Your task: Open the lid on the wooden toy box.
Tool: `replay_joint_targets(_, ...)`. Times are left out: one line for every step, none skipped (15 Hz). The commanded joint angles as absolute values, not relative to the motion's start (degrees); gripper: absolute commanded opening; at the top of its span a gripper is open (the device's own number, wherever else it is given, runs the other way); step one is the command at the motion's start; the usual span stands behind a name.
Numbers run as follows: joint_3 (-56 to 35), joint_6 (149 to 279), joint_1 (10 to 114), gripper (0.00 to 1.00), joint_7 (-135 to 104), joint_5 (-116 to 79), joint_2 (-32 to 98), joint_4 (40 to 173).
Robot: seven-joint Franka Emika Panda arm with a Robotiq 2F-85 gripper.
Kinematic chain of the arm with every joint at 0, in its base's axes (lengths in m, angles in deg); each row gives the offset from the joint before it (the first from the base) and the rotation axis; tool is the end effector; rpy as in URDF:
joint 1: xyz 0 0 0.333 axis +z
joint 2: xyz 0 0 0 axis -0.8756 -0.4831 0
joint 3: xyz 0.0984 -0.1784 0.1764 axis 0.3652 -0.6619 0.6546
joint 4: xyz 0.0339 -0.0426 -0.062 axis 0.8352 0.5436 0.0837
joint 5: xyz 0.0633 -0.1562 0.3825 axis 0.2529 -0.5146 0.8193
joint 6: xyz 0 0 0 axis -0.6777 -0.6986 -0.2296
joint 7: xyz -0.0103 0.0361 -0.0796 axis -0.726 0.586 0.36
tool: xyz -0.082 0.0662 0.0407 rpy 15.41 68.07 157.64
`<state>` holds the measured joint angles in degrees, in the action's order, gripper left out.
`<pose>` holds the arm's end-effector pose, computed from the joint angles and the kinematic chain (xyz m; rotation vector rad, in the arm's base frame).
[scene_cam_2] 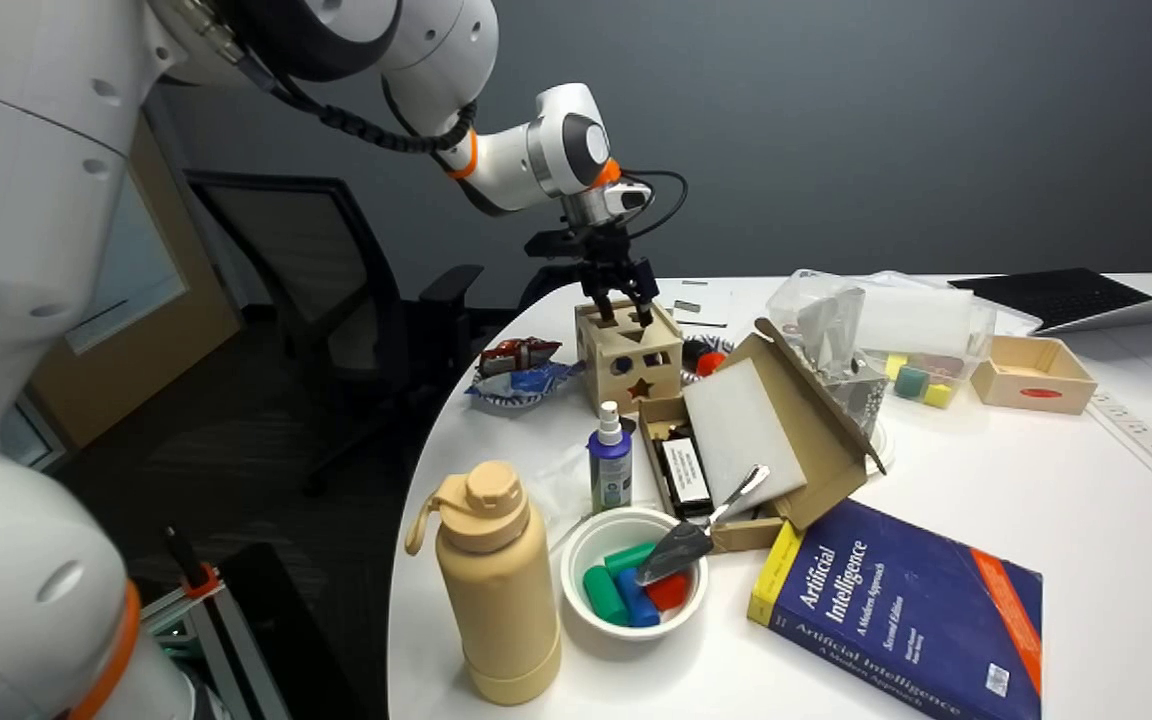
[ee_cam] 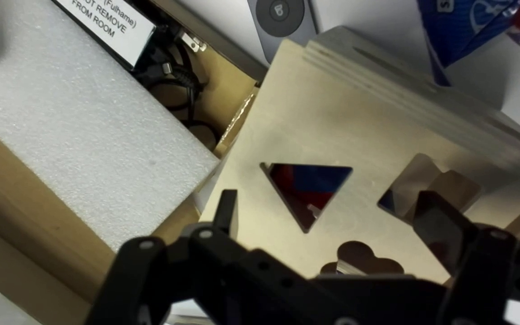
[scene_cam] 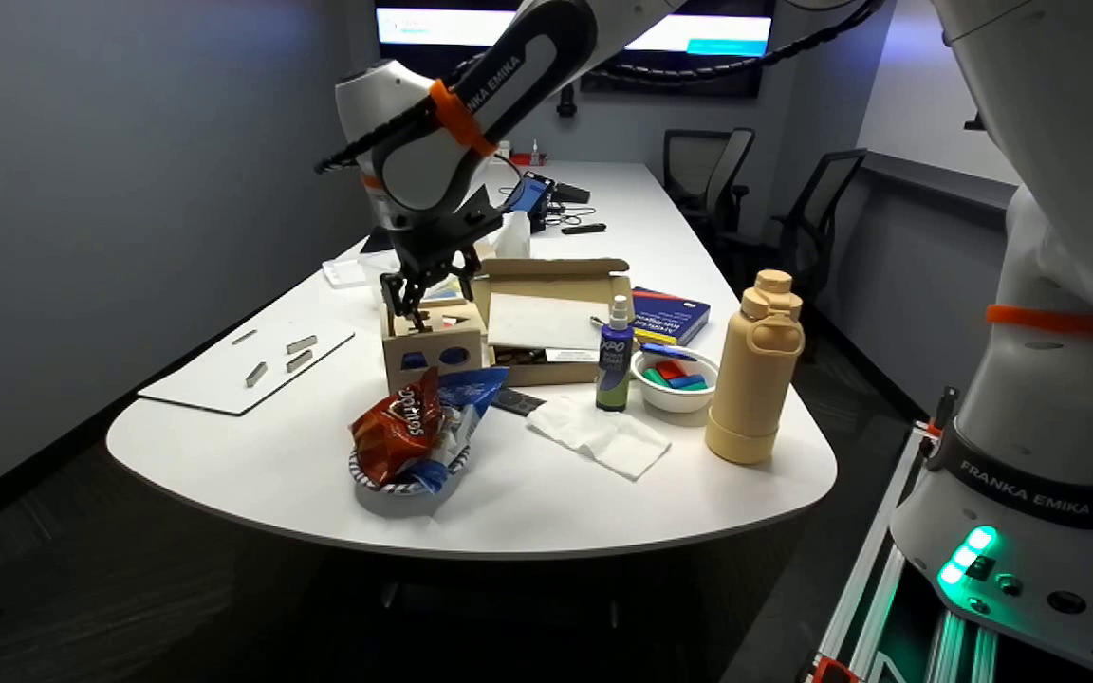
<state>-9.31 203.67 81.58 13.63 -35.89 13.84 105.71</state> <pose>0.6582 0.1948 0.2134 2.8296 -0.0935 0.1519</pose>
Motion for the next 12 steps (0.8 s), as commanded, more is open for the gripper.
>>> replay_joint_targets(-9.98,202.4,82.43,1.0,15.11,-37.01,12.83,103.94)
replay_joint_targets(-10.06,202.55,82.46,1.0,15.24,-37.09,12.79,103.97)
replay_joint_targets(-10.17,202.86,82.42,1.0,15.42,-37.16,12.59,103.91)
replay_joint_targets(-10.2,202.73,82.26,1.0,15.55,-36.97,12.32,103.64)
replay_joint_targets(-10.31,202.6,82.08,1.0,15.76,-36.82,11.99,103.37)
replay_joint_targets(-10.52,202.48,82.08,1.0,15.98,-36.91,11.81,103.26)
replay_joint_targets(-10.66,202.32,82.05,1.0,16.1,-36.91,11.62,103.15)
replay_joint_targets(-10.69,202.21,82.01,1.0,16.13,-36.82,11.6,103.1)
replay_joint_targets(-10.76,202.18,82.03,1.0,16.21,-36.86,11.58,103.08)
replay_joint_targets(-10.88,202.19,82.08,1.0,16.38,-36.96,11.63,103.1)
replay_joint_targets(-11.0,202.31,82.11,1.0,16.58,-37.08,11.72,103.18)
replay_joint_targets(-11.07,202.25,82.13,1.0,16.73,-37.09,11.79,103.21)
